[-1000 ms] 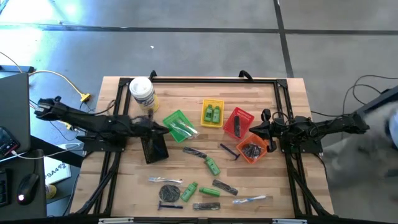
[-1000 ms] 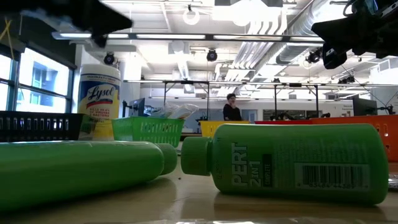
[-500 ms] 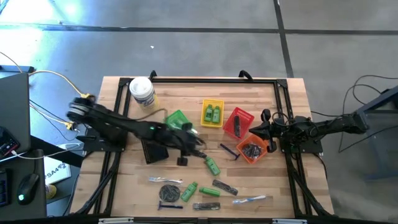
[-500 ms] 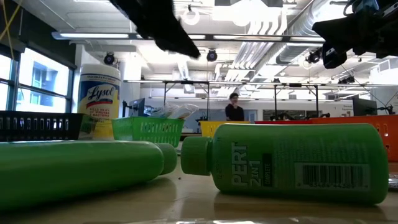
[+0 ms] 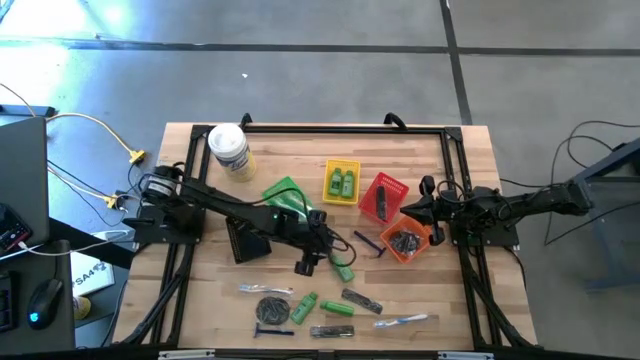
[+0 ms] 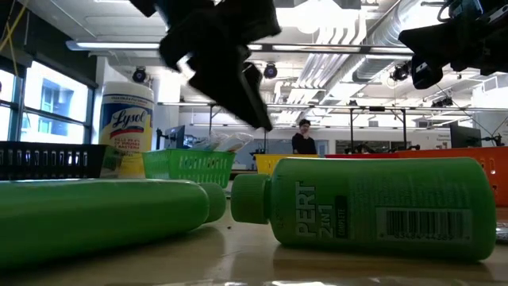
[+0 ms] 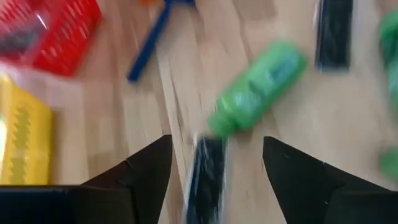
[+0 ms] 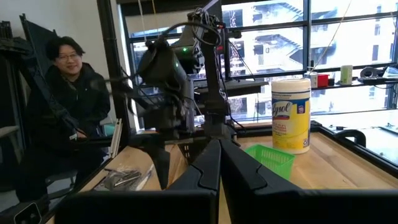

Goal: Pick & Place Travel size toiletries

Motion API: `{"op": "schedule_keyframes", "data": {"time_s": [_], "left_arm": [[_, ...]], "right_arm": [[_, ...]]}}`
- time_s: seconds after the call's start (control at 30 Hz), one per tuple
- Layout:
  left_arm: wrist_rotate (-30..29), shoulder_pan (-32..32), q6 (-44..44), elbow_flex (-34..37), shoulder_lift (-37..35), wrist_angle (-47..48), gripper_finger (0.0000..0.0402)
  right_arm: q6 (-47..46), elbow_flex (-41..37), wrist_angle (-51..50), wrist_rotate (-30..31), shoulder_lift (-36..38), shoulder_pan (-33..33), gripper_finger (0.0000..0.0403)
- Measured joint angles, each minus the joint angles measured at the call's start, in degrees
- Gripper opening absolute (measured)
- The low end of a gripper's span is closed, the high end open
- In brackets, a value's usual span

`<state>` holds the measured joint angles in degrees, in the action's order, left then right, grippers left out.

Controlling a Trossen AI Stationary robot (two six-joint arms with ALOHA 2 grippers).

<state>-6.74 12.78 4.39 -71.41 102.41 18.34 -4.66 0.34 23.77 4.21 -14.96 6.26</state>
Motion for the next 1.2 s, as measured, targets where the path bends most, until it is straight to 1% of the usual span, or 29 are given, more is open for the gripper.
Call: {"op": "schedule_keyframes", "data": {"time_s": [0.1, 0.2, 0.27, 0.33, 0.4, 0.7, 0.8, 0.97, 1.03, 1.1, 1.2], "left_arm": [[1.53, -0.02, 0.08, -0.16, 0.84, 1.48, 0.0244], [2.06, -0.02, 0.08, 0.15, 1.64, 5.76, 0.0244], [2.09, -0.02, 0.64, 0.00, 2.64, 4.60, 0.0244], [2.10, 0.00, 1.28, 0.08, 2.71, 5.83, 0.0244], [2.11, 0.00, 1.39, 0.05, 2.71, 4.87, 0.0244], [1.14, 0.49, 1.22, 0.06, 2.64, 6.11, 0.0244], [1.29, 1.56, 1.71, 0.06, 2.53, 6.08, 0.0244], [0.43, 6.20, 3.85, 0.06, -1.43, 10.14, 0.0244], [-0.38, 8.52, 1.67, 0.06, -2.91, 12.09, 0.0244], [-0.63, 10.62, -2.49, 0.06, -4.23, 13.08, 0.0244], [0.98, 13.80, -10.84, 0.06, -5.75, 15.45, 0.0244]], "right_arm": [[0.23, 0.00, -0.37, 0.04, 0.00, -0.02, 0.0004], [0.43, -0.01, -0.36, 0.12, 0.00, 0.01, 0.0004], [1.14, 0.00, -0.45, 0.22, 0.00, -0.02, 0.0004], [1.37, -0.01, -0.39, 0.36, -0.02, 0.00, 0.0004], [1.41, -0.01, -0.36, 0.42, -0.16, -0.01, 0.0004], [1.30, -0.01, 0.88, 0.20, -1.16, -0.02, 0.0004], [1.05, -0.01, 1.26, 0.38, -1.22, -0.02, 0.0004], [-0.23, -0.02, 1.37, 0.16, -1.22, 0.00, 0.0004], [-0.23, -0.01, 1.77, 0.11, -1.22, -0.02, 0.0004], [-0.19, 0.00, 1.53, -0.65, -1.22, -0.02, 0.0004], [0.16, 0.00, 1.13, -4.39, -1.52, 0.00, 0.0004]]}}
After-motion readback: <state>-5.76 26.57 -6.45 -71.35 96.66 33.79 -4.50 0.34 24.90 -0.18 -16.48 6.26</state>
